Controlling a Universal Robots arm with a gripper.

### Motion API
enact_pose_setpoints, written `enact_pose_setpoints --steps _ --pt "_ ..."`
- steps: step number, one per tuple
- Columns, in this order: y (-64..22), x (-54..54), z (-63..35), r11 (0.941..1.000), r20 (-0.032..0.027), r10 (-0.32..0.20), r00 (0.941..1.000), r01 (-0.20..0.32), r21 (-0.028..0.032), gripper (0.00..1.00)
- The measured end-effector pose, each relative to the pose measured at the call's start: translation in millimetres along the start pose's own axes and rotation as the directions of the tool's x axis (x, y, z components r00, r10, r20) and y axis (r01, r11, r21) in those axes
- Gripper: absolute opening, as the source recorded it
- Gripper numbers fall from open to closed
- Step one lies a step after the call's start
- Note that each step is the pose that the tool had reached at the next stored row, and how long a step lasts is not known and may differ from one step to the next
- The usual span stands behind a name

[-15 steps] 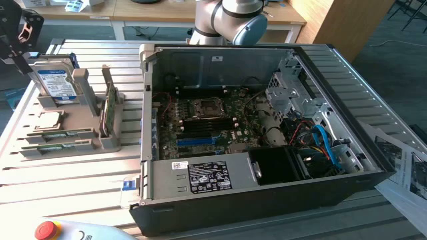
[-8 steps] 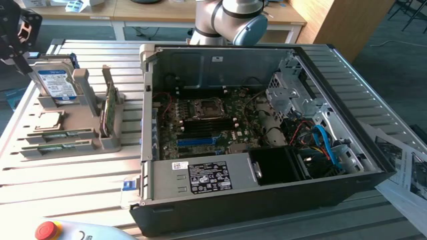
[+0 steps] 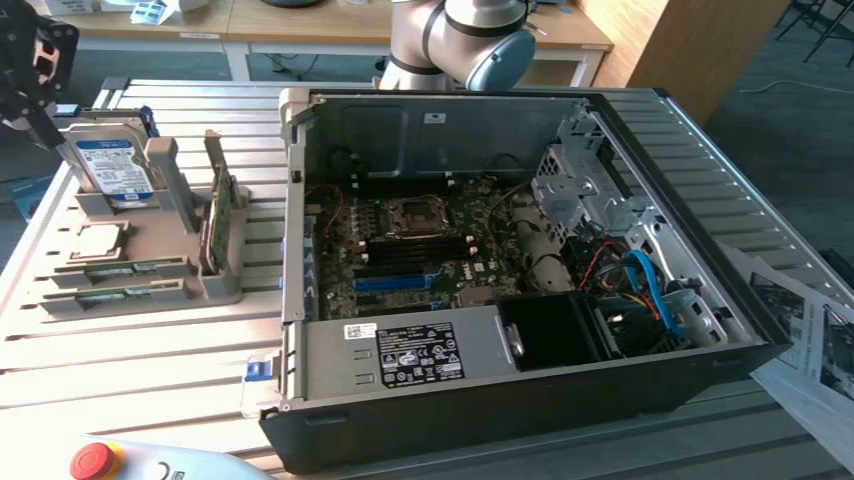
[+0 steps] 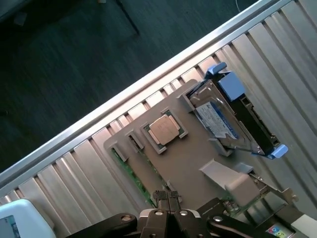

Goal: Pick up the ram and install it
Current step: 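Pick up the ram and move it above insertion slot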

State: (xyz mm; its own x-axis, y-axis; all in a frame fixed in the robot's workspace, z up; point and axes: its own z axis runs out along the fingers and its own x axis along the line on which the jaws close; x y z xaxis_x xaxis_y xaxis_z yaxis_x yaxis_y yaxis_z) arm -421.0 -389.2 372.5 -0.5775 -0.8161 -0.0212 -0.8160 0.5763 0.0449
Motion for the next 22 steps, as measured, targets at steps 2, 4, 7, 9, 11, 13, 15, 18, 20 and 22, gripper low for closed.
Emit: enact_pose_setpoints --steps 2,4,7,9,11,13,15,18,20,22 --pt "0.0 0.0 0.0 0.9994 -0.0013 -0.035 0.9994 0.035 -0.0007 0.11" --pt "0.0 0.0 0.0 0.9975 -0.0028 -0.071 0.9975 0.071 -0.0015 0.11" --pt "0.0 0.0 0.0 0.9926 -0.0048 -0.122 0.9926 0.122 -0.0026 0.11" --pt "0.0 0.0 0.0 0.988 -0.0061 -0.155 0.988 0.155 -0.0034 0.11" --pt "-0.1 0.0 0.0 0.9821 -0.0074 -0.189 0.982 0.188 -0.0042 0.11" --pt "0.0 0.0 0.0 0.9753 -0.0086 -0.221 0.9753 0.221 -0.0049 0.11" --pt "0.0 0.0 0.0 0.9677 -0.0096 -0.252 0.9676 0.252 -0.0056 0.11" --pt "0.0 0.0 0.0 0.9539 -0.0112 -0.3 0.9538 0.3 -0.0066 0.11" --pt "0.0 0.0 0.0 0.9437 -0.0123 -0.331 0.9437 0.331 -0.0074 0.11" --pt "0.0 0.0 0.0 0.9332 -0.0132 -0.359 0.9331 0.359 -0.0081 0.11"
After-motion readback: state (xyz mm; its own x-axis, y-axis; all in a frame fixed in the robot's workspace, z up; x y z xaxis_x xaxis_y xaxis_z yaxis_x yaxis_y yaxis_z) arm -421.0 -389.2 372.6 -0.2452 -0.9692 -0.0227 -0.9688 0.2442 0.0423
